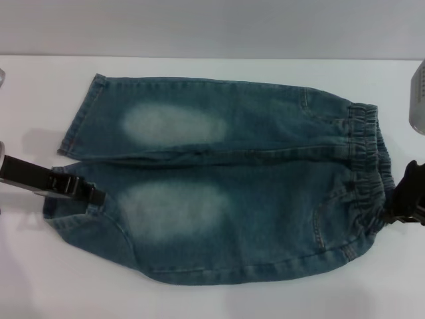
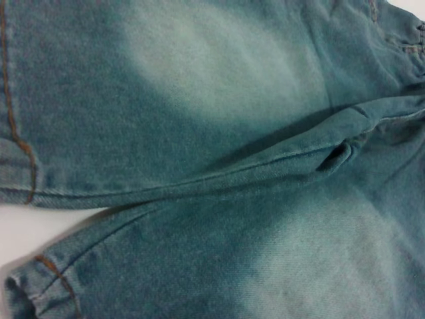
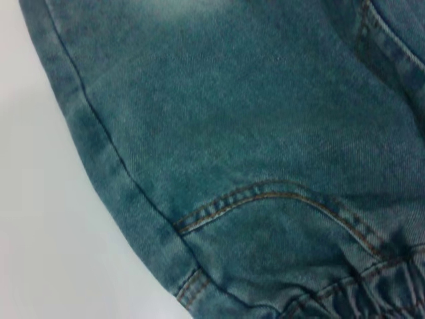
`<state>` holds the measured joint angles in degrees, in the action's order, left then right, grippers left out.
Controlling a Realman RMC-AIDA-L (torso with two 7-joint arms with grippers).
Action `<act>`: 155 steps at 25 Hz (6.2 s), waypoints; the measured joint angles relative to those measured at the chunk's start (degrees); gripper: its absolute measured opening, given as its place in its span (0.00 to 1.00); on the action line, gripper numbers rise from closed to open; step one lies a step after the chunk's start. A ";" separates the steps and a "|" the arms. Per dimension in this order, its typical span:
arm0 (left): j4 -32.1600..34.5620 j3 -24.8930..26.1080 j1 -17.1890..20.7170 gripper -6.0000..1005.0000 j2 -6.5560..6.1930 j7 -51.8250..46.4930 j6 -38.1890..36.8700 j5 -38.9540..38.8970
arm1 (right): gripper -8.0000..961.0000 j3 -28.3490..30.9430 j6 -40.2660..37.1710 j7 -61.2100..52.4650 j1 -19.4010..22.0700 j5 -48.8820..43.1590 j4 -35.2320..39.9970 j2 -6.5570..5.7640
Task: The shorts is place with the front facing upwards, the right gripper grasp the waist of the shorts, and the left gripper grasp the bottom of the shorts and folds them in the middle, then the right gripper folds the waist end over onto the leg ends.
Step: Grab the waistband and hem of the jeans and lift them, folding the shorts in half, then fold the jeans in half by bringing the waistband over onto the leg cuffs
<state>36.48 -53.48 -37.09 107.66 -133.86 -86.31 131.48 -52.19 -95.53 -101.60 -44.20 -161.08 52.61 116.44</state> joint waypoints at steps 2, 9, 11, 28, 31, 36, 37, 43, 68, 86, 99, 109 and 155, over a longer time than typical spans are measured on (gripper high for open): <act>0.07 0.89 0.01 0.02 0.00 0.21 0.00 -0.01 | 0.14 0.15 -0.15 0.25 0.39 0.10 0.00 -0.10; 0.01 5.30 0.37 0.02 -0.18 2.08 0.05 0.13 | 0.01 2.82 -1.67 2.03 4.43 5.28 0.77 -1.31; 0.18 6.12 0.68 0.02 -0.28 2.29 0.55 0.31 | 0.01 4.39 -2.81 3.11 6.16 8.11 0.83 -1.95; 1.34 6.99 0.06 0.02 -2.23 2.34 7.33 0.36 | 0.01 19.78 -9.11 12.81 22.17 24.77 0.73 -1.67; 2.40 6.99 -0.20 0.02 -2.51 2.05 7.45 0.36 | 0.01 22.33 -10.32 14.03 23.06 24.83 0.26 -1.43; 4.24 6.99 -0.42 0.02 -2.72 1.47 7.92 0.36 | 0.01 25.65 -13.51 15.16 24.05 24.73 -0.86 -2.03; 4.35 6.98 -0.57 0.02 -2.85 1.33 7.89 0.36 | 0.01 25.98 -13.91 15.16 24.35 24.63 -0.88 -2.20; 5.82 6.98 -1.02 0.02 -3.61 0.42 7.23 0.35 | 0.01 26.55 -16.09 15.23 26.00 24.10 -0.23 -2.82; 10.46 6.55 -9.69 0.02 1.16 0.15 10.86 0.29 | 0.01 40.17 -5.33 27.40 27.46 32.18 -14.20 -2.95; 9.17 6.46 -8.66 0.02 6.20 3.38 23.49 0.44 | 0.01 44.20 10.88 36.59 25.10 40.24 -25.59 -0.43; 9.62 6.68 -8.38 0.02 7.87 6.32 27.30 -0.06 | 0.01 44.75 16.07 44.28 25.91 49.03 -29.73 0.39; 9.62 6.49 -9.25 0.02 8.90 7.48 31.14 -0.12 | 0.01 45.56 18.82 49.23 25.39 56.04 -31.94 1.82; 5.86 -4.42 -8.96 0.81 10.40 9.45 47.16 -2.40 | 0.01 44.76 22.79 53.68 23.07 66.43 -38.61 1.85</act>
<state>42.34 -57.90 -46.05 118.06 -124.41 -39.15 129.08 -7.43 -72.74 -47.92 -21.13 -94.65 14.00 118.30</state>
